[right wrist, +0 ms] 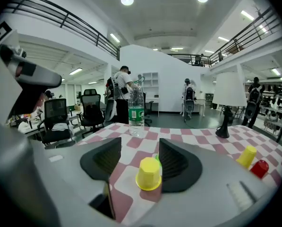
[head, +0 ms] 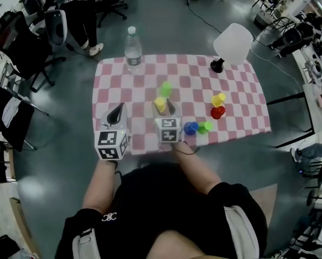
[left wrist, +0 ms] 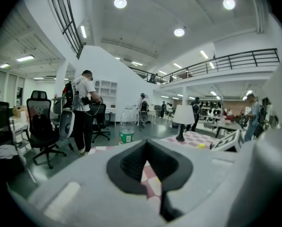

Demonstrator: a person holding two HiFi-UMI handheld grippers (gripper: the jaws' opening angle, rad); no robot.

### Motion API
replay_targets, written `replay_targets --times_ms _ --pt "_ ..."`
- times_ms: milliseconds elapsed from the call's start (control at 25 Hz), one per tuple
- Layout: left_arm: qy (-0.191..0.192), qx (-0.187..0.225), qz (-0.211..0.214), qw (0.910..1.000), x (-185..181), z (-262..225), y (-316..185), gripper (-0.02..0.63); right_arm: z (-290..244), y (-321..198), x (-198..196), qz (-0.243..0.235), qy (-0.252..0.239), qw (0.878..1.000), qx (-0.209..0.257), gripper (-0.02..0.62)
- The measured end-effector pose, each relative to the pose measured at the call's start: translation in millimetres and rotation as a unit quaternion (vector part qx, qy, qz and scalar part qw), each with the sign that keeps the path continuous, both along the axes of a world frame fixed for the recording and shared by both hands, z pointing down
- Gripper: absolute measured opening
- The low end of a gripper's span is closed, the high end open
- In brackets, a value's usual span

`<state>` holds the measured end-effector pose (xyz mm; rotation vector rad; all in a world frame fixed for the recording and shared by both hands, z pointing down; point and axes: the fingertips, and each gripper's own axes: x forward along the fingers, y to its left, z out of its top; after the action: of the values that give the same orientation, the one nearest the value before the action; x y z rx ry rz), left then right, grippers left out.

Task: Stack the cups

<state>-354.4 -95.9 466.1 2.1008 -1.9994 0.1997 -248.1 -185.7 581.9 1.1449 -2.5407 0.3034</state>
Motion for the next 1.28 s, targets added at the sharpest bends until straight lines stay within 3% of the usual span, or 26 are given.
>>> replay_targets --times_ms 480,840,1280 --pt "-0.004 -0.018 -0.014 0.9997 -14 13 14 -0.002 86 -24 8 0.029 0.057 0.995 -0.071 0.236" --pt "-0.011 -0.029 -0.03 0.9991 -28 15 27 -0.002 125 -28 11 0.031 0.093 0.991 -0.097 0.236" --pt "-0.02 -0.031 -0.042 0.9985 -38 11 36 -0.002 118 -29 1 0.014 0.087 0.992 -0.089 0.235"
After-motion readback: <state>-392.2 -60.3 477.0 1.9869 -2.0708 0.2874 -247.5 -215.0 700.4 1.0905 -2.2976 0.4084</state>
